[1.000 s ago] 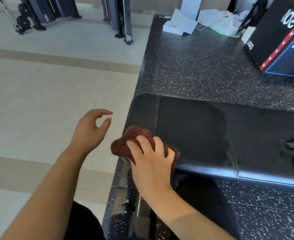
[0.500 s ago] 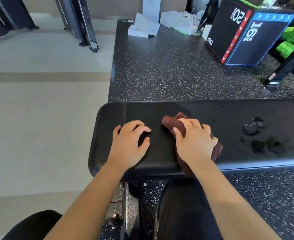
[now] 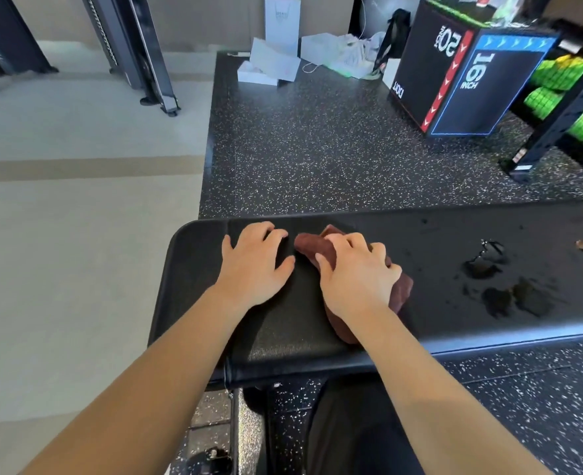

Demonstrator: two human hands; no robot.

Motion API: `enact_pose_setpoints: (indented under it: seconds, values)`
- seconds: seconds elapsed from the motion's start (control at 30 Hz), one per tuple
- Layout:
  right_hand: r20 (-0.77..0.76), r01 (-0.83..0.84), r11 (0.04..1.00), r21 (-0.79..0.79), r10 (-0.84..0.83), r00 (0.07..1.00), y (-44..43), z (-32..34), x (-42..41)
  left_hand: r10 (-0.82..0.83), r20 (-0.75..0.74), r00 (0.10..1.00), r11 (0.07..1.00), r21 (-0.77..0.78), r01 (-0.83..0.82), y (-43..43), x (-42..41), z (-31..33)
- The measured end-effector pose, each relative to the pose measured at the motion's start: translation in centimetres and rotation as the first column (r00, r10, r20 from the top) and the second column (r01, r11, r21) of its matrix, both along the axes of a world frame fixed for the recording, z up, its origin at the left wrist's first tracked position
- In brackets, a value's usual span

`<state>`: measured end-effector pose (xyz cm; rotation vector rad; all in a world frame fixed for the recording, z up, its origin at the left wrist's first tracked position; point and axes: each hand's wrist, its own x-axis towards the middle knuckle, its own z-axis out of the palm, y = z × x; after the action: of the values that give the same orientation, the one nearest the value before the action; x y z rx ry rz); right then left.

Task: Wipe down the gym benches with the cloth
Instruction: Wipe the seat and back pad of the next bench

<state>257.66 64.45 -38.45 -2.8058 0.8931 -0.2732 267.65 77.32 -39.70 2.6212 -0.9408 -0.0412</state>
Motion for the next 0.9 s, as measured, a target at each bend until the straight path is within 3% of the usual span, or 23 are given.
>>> enact_pose_setpoints:
  seconds: [0.27,0.5,0.73,0.9]
  values:
    - [-0.061,-0.017,0.999,0.047,0.02,0.998,-3.6,1.1,6.9,0.057,0.091,0.994,0.997,-0.057,-0.052,-1.2,1.2,-1.3]
    - [0.011,-0.066,0.996,-0.067,0.067,0.998,-1.8,-0.5,0.1,0.048,0.115,0.992,0.992,-0.124,-0.033,-1.1,1.6,-1.5]
    - [-0.026,0.003,1.0,0.023,-0.002,1.0,-4.2,0.6,5.9,0.066,0.111,0.992,0.985,-0.167,-0.047,-1.1,1.6,-1.3]
    - [-0.158,-0.018,0.996,0.088,0.032,0.987,-6.5,1.6,8.3,0.062,0.034,0.998,0.979,-0.196,-0.054,-1.1,1.6,-0.5]
